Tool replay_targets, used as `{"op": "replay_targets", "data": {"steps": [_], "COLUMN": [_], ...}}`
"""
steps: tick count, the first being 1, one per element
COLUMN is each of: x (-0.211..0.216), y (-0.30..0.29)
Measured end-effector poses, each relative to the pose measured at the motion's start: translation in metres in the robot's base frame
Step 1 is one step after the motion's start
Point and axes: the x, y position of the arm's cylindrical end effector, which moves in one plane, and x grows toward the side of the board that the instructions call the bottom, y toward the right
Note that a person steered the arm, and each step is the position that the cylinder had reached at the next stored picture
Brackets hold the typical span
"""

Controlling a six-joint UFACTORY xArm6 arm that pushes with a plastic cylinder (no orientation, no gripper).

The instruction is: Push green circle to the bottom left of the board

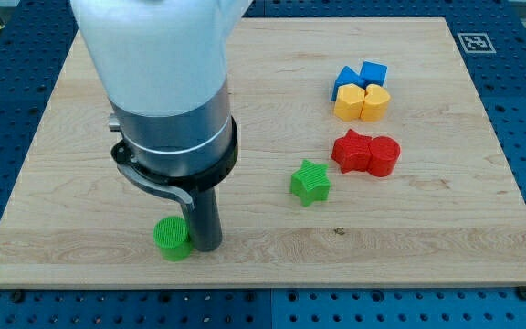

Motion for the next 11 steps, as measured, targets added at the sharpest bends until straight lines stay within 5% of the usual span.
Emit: {"op": "replay_targets", "data": {"steps": [4, 5, 7, 11], "x": [0.001, -0.021, -0.016, -0.073], "y": [-0.068, -0.04, -0.118, -0.08]}}
